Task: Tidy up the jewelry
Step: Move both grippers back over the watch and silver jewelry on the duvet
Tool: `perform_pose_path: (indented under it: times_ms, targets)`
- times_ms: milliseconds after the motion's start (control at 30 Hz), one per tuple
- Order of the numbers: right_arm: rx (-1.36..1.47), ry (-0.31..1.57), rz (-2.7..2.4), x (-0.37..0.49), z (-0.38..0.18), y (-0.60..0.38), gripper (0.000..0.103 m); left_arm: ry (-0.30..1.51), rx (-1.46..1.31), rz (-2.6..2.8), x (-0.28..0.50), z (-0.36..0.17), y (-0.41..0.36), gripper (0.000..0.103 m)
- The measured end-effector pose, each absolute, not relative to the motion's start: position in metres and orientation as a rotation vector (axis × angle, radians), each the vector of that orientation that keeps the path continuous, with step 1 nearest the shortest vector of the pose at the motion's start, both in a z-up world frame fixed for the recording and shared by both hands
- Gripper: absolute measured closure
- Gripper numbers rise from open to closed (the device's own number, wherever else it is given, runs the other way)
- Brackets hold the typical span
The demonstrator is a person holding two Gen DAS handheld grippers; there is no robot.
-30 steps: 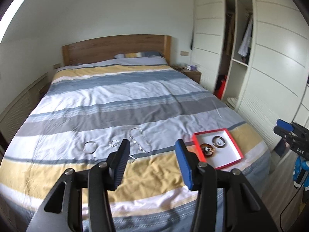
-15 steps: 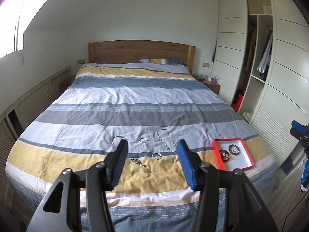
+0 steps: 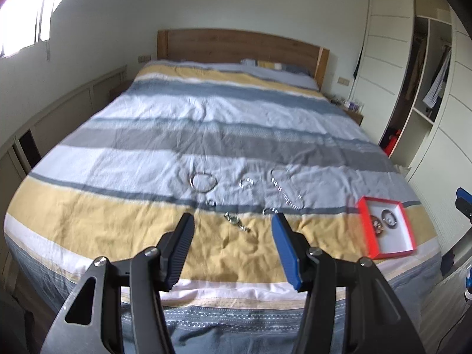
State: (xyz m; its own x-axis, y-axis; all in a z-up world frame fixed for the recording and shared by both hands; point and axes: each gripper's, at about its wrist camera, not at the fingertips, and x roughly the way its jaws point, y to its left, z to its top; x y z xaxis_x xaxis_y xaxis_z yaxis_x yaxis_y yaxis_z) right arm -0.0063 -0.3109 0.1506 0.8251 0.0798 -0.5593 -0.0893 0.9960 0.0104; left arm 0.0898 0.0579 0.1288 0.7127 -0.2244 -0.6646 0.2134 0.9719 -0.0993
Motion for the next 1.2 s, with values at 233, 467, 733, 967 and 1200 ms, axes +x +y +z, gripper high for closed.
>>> perform_pose_path:
  times_ms: [233, 467, 733, 967, 1200]
  targets:
    - [-0.034, 0.677, 0.16, 0.046, 0.108, -0.291, 0.052, 0.822, -0.031, -0.218, 0.127, 0.071, 0.053, 0.051]
    - [0.0, 0.764, 0.211, 0.1, 0.053, -0.278, 0.052, 0.901, -0.06, -0.23, 0.156, 0.009, 0.047, 0.051]
    - [0.025, 0.853, 0.244, 0.15, -0.004, -0.27, 0.052, 0.951, -0.112, -0.246, 0.188, -0.035, 0.044, 0.051]
    - [0.037, 0.899, 0.289, 0.184, -0.039, -0.258, 0.052, 0.976, -0.11, -0.282, 0.213, -0.054, 0.025, 0.051]
    - [0.046, 0.923, 0.34, 0.212, -0.062, -0.246, 0.052, 0.997, -0.097, -0.295, 0.24, -0.071, 0.008, 0.051]
